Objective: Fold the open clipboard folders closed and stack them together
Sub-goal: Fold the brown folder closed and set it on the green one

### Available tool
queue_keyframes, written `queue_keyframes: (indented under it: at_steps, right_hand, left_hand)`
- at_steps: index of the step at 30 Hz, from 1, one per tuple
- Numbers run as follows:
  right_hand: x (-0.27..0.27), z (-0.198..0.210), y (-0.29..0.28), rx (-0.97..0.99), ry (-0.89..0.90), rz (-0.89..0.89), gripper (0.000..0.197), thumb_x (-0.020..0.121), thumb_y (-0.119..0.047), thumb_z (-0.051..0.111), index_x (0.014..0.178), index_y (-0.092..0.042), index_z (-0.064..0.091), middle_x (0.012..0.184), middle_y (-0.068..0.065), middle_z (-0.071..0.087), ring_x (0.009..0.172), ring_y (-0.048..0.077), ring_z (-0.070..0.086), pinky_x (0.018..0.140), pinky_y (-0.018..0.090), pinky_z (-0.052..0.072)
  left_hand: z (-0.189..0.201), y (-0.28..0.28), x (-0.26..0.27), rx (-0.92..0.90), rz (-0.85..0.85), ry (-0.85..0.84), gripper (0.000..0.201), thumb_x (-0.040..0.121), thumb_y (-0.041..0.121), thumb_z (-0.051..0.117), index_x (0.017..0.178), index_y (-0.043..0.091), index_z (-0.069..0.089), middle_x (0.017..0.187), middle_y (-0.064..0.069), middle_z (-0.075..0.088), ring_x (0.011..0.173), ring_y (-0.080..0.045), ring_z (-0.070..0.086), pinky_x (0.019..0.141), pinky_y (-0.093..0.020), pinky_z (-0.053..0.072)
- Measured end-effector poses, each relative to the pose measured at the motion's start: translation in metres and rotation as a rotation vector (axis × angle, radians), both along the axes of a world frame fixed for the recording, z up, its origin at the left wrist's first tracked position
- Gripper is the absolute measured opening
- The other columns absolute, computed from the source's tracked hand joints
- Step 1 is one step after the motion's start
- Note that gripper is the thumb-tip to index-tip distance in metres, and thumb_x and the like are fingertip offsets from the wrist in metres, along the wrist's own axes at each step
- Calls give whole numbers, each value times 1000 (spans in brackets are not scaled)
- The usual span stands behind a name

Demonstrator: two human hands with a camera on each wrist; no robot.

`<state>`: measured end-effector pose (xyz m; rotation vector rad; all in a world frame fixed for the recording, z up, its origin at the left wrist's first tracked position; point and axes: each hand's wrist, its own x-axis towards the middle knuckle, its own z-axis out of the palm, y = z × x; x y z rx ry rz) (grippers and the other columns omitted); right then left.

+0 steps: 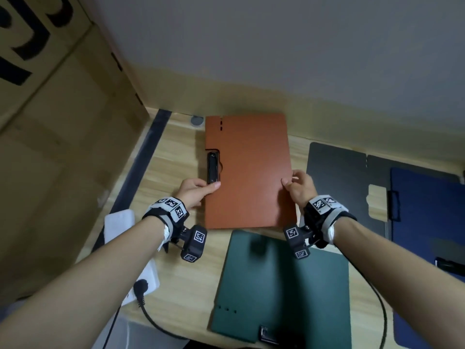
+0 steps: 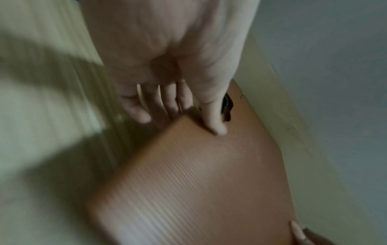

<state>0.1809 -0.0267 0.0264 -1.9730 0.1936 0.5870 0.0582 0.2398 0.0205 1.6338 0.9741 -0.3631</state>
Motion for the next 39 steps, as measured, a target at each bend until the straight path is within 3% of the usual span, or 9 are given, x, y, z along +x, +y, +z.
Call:
queue_keyframes:
  at_steps: [4,7,9,11,14,20,27,33,39]
  right_hand:
    - [7,21,-52,-22,-66,185,9,95,-7,57,104,-9,56,92,6,63,85,18,59,85,29,41]
    - [1,22,-91,-64,-58,331,7,95,-8,58,95,-15,59,92,2,64,90,15,58,88,28,42]
    - [-8,24,-111,-80,-44,416,6,96,-7,55,96,-9,61,89,2,64,88,16,57,88,30,41]
    - [-18,26,-127,-88,-24,481,9,97,-5,53,99,-6,62,87,2,65,86,17,57,85,29,41]
    - [-28,25,-142,-147,34,563,13,98,-4,51,97,-13,62,89,1,66,84,14,57,78,21,42]
    - [-44,5,-136,-486,-116,715,35,95,-25,57,128,-21,62,127,2,66,121,25,58,104,36,43]
    - [-70,-22,-113,-584,-132,880,63,68,-73,58,123,-43,56,119,-5,52,121,24,50,99,54,43]
    - [-93,-34,-127,-593,-219,822,53,80,-52,70,121,-21,59,124,5,50,120,26,44,100,39,41]
    - [-101,-34,-127,-610,-247,886,86,65,-57,80,137,-30,43,129,-1,41,121,21,39,102,40,41]
  left_hand:
    - [20,-16,-7,50,39,-103,90,61,84,63,124,21,51,104,-1,66,76,-20,59,65,-35,48]
    - [23,-28,-5,91,12,-94,101,56,91,57,130,22,52,125,-4,63,99,-22,63,90,-42,52]
    - [28,-44,-5,79,-110,-14,92,66,87,54,124,16,60,127,-6,64,111,-25,62,100,-46,48]
    - [38,-65,-12,38,-244,53,58,83,71,53,110,21,66,115,-5,68,99,-23,64,92,-38,50]
    - [33,-88,-32,-1,-416,135,47,94,53,53,110,12,68,108,-8,72,89,-22,70,86,-40,57]
    - [13,-116,-94,-110,-495,324,44,97,42,54,112,2,65,108,-20,73,88,-26,75,77,-36,62]
    - [6,-127,-142,145,-636,441,46,98,46,50,96,3,66,77,-11,74,61,-21,69,63,-32,60]
    - [-18,-137,-152,477,-623,301,47,93,56,52,66,21,39,60,4,41,56,-18,41,58,-30,35]
    - [-23,-133,-150,503,-540,347,57,76,72,62,81,17,50,73,3,63,60,-17,57,59,-29,47]
